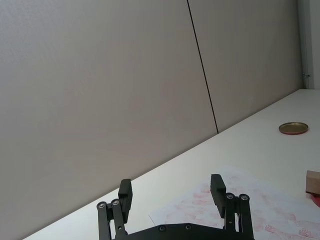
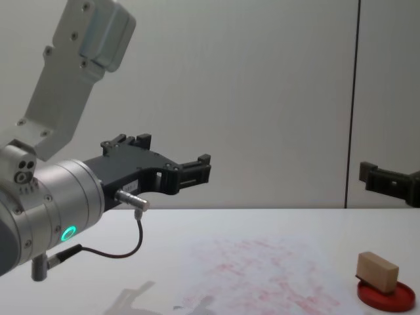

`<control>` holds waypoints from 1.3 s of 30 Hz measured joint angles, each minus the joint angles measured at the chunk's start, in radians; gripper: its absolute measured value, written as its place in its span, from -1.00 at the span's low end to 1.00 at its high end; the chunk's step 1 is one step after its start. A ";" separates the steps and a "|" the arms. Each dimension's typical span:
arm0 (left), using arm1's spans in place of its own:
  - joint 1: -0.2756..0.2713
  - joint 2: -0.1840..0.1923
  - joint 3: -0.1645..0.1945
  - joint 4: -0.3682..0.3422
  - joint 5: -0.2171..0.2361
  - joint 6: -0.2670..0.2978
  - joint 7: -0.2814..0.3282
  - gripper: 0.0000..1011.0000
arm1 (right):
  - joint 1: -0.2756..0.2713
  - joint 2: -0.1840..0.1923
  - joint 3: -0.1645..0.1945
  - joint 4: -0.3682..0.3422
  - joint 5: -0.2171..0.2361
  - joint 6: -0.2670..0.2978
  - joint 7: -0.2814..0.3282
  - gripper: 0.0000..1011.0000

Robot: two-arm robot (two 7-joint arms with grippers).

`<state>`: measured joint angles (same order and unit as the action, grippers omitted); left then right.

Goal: Use the one hand to pick up the stamp and affix it onto the A4 paper.

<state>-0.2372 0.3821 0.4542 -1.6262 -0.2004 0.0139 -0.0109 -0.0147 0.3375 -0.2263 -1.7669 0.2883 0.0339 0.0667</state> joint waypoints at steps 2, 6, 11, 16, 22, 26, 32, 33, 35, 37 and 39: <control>0.000 0.000 0.000 0.000 0.000 0.000 0.000 0.96 | 0.000 0.000 0.000 0.000 0.000 0.000 0.000 0.98; 0.000 0.000 0.000 0.000 0.000 0.000 0.000 0.96 | 0.000 0.000 0.000 0.000 0.000 0.000 0.000 0.98; 0.000 0.000 0.000 0.000 0.000 0.000 0.000 0.96 | 0.000 0.000 0.001 0.000 0.000 0.000 0.000 0.98; 0.000 0.000 0.000 0.000 0.000 0.000 0.000 0.96 | 0.000 0.000 0.001 0.000 0.000 0.000 0.000 0.98; 0.000 0.000 0.000 0.000 0.000 0.000 0.000 0.96 | 0.000 0.000 0.001 0.001 -0.001 0.000 0.001 0.98; 0.000 0.000 0.000 0.000 0.000 0.000 0.000 0.96 | 0.003 0.001 0.003 0.007 -0.001 0.003 0.009 0.98; 0.000 0.000 0.000 0.000 0.000 0.000 0.000 0.96 | 0.010 0.005 0.007 0.025 0.004 0.015 0.030 0.98; 0.000 0.000 0.000 0.000 0.000 0.000 0.000 0.96 | 0.012 0.006 0.009 0.032 0.005 0.019 0.037 0.98; 0.000 0.000 0.000 0.000 0.000 0.000 0.000 0.96 | 0.014 0.008 0.010 0.039 0.006 0.024 0.045 0.98; 0.000 0.000 0.000 0.000 0.000 0.000 0.000 0.96 | 0.017 0.011 0.012 0.052 0.006 0.032 0.058 0.98; 0.000 0.000 0.000 0.000 0.000 0.000 0.000 0.96 | 0.021 0.013 0.014 0.066 0.006 0.039 0.069 0.98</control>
<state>-0.2372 0.3821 0.4542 -1.6262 -0.2004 0.0139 -0.0109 0.0062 0.3505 -0.2124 -1.7008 0.2943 0.0728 0.1356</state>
